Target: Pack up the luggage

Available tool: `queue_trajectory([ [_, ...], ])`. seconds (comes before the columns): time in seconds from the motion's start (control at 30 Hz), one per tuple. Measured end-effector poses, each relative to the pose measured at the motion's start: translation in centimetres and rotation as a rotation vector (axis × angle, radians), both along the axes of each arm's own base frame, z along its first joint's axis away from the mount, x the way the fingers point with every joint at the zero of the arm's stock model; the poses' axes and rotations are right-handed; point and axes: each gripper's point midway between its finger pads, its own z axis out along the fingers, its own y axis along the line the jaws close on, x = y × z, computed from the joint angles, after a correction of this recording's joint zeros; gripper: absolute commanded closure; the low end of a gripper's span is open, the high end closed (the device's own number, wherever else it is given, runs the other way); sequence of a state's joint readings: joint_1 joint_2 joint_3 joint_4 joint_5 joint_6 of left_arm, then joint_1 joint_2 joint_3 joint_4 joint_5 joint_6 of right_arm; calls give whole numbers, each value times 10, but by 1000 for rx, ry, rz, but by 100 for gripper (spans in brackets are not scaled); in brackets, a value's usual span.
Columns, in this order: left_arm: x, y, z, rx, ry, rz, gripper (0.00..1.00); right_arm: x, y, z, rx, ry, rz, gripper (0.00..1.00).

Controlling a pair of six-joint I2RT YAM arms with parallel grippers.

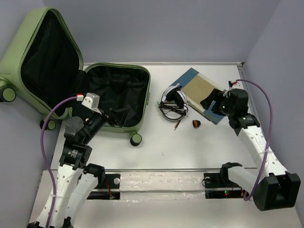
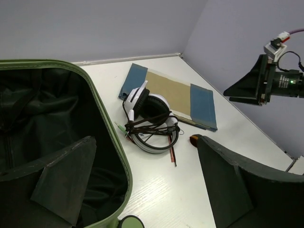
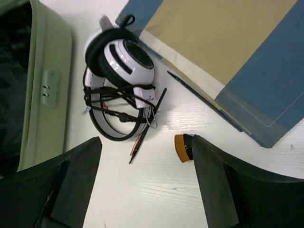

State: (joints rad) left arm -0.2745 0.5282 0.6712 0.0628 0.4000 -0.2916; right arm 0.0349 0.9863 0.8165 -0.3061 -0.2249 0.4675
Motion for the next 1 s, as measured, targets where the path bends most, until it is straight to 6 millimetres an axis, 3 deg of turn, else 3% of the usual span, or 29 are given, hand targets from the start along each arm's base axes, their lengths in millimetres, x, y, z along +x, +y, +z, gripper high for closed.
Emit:
queue_trajectory([
  [0.2,0,0,-2,11,0,-3,1,3,44,-37,-97,98,96,20],
  [0.43,-1,0,-4,18,4,-2,1,11,46,-75,-195,198,62,30],
  [0.73,-1,1,-3,17,0,1,1,32,90,-101,-292,245,122,36],
  [1.0,-2,1,-2,16,-3,0,1,56,92,-137,-364,316,92,44],
])
